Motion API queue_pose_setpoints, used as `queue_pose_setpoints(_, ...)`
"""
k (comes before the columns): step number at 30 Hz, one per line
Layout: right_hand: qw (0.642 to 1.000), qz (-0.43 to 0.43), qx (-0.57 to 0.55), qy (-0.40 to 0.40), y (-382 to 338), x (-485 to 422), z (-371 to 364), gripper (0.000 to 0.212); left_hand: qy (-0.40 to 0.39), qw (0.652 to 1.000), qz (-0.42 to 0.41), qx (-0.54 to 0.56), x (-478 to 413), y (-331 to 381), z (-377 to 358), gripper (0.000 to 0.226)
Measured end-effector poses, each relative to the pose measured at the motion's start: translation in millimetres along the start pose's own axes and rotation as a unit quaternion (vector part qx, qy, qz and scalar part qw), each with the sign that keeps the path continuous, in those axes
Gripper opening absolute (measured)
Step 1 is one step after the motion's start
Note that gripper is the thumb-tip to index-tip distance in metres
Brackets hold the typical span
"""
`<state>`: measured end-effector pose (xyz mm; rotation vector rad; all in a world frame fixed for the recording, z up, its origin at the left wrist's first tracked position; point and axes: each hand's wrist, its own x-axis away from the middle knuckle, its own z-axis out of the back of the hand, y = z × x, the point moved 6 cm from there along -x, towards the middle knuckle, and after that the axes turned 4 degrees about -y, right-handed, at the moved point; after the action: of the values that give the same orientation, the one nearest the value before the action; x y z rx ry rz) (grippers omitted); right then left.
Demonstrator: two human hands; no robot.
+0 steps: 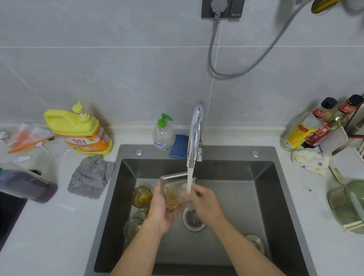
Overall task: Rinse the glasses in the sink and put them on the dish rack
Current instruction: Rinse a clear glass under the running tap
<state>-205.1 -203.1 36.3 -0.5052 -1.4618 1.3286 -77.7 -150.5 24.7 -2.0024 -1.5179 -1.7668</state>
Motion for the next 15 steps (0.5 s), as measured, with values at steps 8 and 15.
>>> queue_pose_setpoints(8,0.975,0.096,0.164,-0.119,-22.0,8.1,11.7,0.019,-0.021,0.998,0.02,0.063,-0.3,-24.3,-3.5,0.058)
queue_pose_setpoints(15,0.988,0.119,0.096,0.003,-17.2,10.6,13.2,0.099,-0.01,0.987,0.139,0.085,2.1,-30.8,-1.3,0.066)
